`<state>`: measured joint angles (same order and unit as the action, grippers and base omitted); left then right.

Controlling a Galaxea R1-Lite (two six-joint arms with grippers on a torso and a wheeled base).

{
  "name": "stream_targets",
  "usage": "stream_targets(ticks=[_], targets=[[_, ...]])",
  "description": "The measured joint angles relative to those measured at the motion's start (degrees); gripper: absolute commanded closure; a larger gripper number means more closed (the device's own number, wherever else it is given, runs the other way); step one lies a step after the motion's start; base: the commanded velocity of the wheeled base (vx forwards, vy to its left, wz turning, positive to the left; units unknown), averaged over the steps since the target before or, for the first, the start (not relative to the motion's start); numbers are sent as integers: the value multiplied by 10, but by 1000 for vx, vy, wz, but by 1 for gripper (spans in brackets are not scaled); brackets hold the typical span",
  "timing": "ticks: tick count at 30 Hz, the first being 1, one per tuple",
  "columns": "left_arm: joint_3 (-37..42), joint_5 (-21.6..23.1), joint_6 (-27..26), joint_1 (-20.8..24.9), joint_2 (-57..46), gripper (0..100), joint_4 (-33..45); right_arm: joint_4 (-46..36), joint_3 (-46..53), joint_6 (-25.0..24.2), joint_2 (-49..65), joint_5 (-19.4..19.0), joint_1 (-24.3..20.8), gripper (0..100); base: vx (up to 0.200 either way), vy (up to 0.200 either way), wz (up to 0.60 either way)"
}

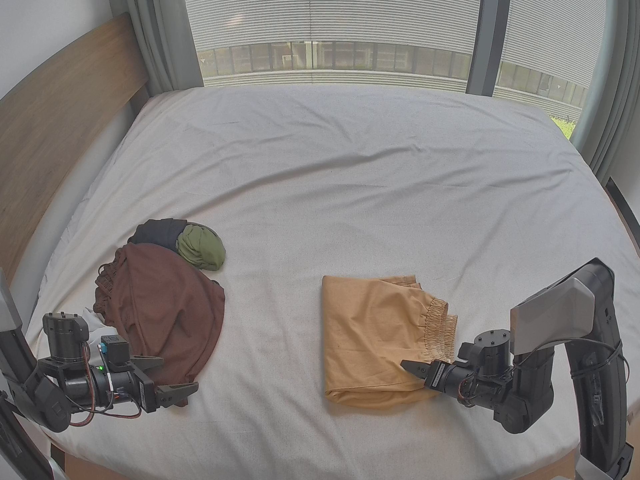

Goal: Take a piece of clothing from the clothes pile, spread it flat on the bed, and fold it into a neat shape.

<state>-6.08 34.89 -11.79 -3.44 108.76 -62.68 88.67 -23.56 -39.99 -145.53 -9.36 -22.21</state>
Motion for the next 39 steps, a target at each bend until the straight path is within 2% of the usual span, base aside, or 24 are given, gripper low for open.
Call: stream_targets(ticks=[26,39], targets=[[8,0,-1,0,5,0,-13,0,0,0,-4,0,-9,100,0,0,0],[22,1,0,-2,4,0,-59,-2,2,0,84,-3,-29,100,0,0,0]])
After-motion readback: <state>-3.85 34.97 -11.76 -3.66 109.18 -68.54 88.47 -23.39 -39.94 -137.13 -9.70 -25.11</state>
